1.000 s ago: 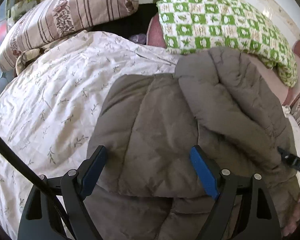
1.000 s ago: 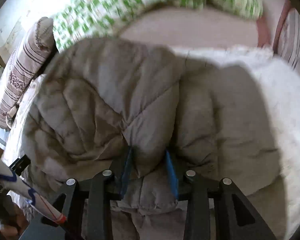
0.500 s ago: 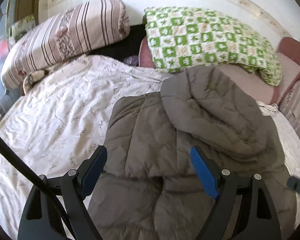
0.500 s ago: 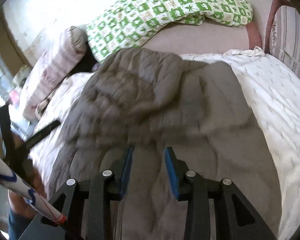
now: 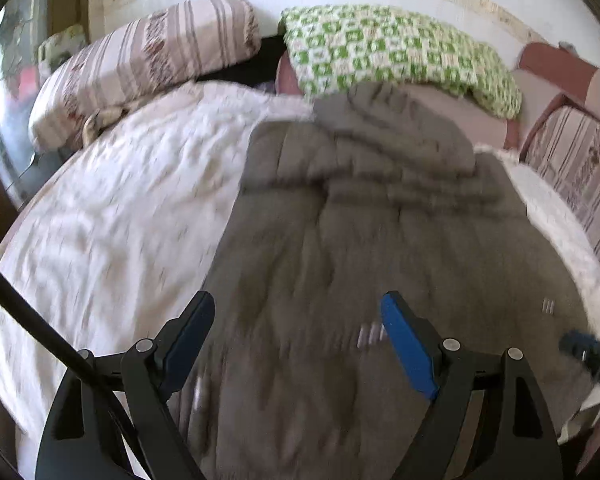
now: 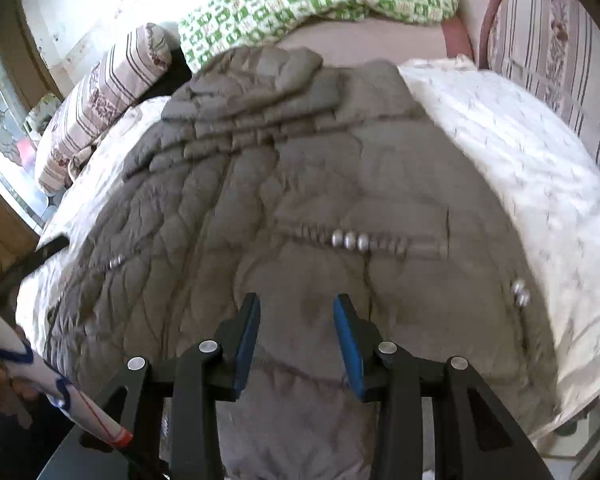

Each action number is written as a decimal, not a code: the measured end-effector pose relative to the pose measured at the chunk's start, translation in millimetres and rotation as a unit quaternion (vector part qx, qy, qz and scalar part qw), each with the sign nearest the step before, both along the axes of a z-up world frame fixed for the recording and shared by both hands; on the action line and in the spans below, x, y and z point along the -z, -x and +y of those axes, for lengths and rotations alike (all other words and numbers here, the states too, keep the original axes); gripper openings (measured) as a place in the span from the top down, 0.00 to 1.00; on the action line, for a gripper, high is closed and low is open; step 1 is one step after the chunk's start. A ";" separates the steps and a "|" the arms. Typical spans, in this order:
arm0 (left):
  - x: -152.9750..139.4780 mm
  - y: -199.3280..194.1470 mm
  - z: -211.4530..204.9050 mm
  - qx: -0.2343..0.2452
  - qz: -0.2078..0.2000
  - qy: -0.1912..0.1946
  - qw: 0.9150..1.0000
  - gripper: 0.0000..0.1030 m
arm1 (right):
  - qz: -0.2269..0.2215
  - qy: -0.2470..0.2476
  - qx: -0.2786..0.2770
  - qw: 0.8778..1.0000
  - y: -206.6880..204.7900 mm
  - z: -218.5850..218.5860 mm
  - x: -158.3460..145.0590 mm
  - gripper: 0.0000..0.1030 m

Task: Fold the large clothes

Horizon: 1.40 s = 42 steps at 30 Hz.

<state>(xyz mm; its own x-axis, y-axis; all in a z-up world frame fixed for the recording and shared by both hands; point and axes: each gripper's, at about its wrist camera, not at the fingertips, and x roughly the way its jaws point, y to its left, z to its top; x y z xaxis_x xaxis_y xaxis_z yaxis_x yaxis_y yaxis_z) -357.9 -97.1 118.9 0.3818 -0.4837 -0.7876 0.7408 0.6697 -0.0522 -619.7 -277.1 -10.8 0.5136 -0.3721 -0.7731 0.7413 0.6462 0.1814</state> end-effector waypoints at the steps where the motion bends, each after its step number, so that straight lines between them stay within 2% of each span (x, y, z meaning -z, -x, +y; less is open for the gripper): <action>1: 6.5 5.8 8.4 -0.004 0.005 -0.006 1.000 0.18 | 0.004 -0.003 0.000 1.000 0.6 1.5 4.7 0.60; 3: 22.3 14.8 25.5 -0.013 0.024 -0.016 1.000 0.18 | 0.018 -0.006 0.003 1.000 1.1 5.6 16.1 0.58; 5: 41.6 21.8 31.8 -0.011 0.033 -0.044 0.998 0.18 | 0.026 -0.006 0.005 1.000 1.5 8.6 26.4 0.56; 8: 43.1 37.8 30.3 0.007 -0.015 -0.055 0.998 0.18 | 0.025 -0.002 0.006 1.000 2.7 10.9 29.7 0.52; 10: 53.0 43.6 26.4 0.020 -0.021 -0.066 0.997 0.16 | 0.026 0.002 0.002 1.000 3.1 12.9 30.7 0.49; 13: 61.3 49.9 24.4 0.023 -0.052 -0.076 0.996 0.13 | 0.034 0.018 -0.005 0.999 4.9 18.8 32.4 0.47; 29: 66.7 52.7 28.7 0.011 -0.070 -0.059 0.996 0.11 | 0.016 0.028 -0.025 0.999 16.9 23.3 36.7 0.39; 33: 66.0 51.2 30.7 0.008 -0.060 -0.057 0.997 0.11 | 0.004 0.022 -0.030 0.999 25.6 24.9 34.4 0.39; 38: 62.2 55.1 38.1 0.019 -0.055 -0.054 0.997 0.11 | -0.023 0.001 -0.035 0.999 47.6 27.2 27.6 0.39; 42: 46.4 63.3 50.9 0.027 -0.065 -0.042 0.997 0.11 | -0.071 0.007 -0.010 0.997 77.3 26.3 10.8 0.38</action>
<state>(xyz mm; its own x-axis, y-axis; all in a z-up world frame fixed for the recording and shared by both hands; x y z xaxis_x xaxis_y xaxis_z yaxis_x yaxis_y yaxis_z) -421.2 -46.2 72.5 0.4586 -0.4402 -0.7719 0.7728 0.6264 0.1019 -697.0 -250.8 -21.5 0.6241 -0.3708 -0.6878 0.6965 0.6629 0.2746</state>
